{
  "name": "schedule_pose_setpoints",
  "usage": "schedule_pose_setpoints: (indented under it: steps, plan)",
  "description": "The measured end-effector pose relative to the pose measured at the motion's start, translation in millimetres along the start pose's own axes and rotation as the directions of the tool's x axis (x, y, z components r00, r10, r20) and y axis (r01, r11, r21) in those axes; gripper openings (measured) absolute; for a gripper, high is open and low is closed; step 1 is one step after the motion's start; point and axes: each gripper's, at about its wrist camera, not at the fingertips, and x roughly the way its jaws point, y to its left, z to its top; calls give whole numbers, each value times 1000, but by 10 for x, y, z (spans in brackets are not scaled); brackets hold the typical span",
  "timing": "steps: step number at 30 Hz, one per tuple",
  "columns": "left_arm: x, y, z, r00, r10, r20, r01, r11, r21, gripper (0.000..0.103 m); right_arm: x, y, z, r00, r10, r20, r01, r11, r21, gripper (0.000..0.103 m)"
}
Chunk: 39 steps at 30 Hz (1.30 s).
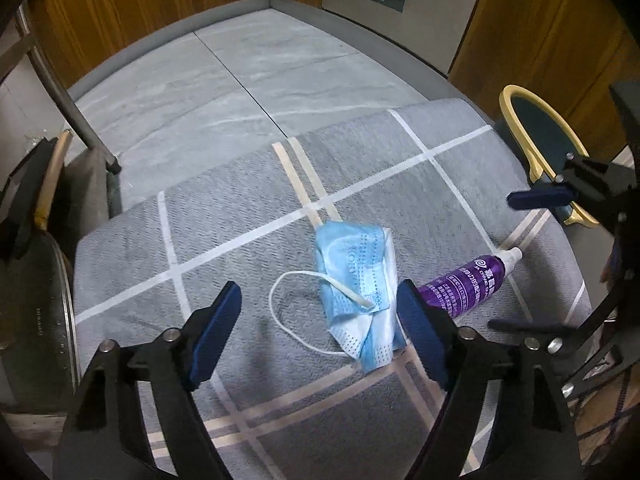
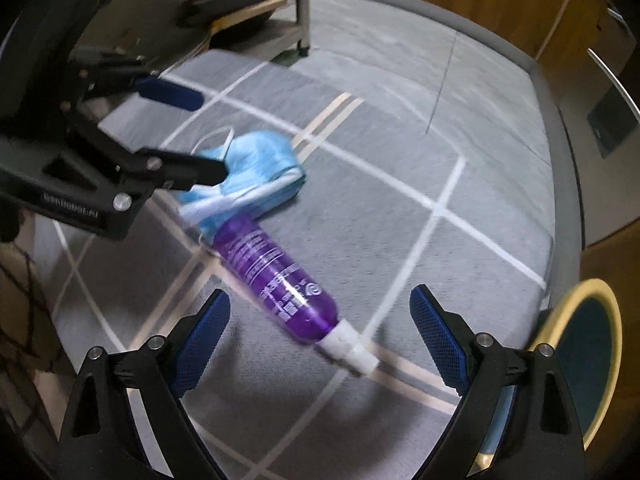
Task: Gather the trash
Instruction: 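Grasp the blue face mask with the left tool while the right tool grasps the purple spray bottle, then carry the mask and purple bottle over the bin with both tools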
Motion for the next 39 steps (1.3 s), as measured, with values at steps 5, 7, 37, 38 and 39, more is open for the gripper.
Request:
schedule_pose_setpoints:
  steps: [5, 7, 37, 38, 39]
  plan:
    - [111, -22, 1, 1000, -15, -25, 15, 1000, -3, 69, 139, 131, 38, 1000, 18, 5, -17, 999, -50, 84]
    - [176, -27, -9, 998, -28, -50, 28, 1000, 0, 58, 202, 189, 35, 1000, 15, -1, -15, 997, -76, 76]
    - [-273, -183, 265, 994, -63, 90, 62, 998, 13, 8, -372, -243, -154, 998, -55, 39, 53, 996, 65, 34]
    - [-298, -219, 285, 993, -68, 98, 66, 998, 15, 8, -431, -292, -170, 997, -67, 49, 62, 995, 81, 34]
    - [-329, -253, 312, 991, -74, 109, 73, 997, 15, 8, -497, -350, -193, 995, -80, 56, 75, 992, 99, 33]
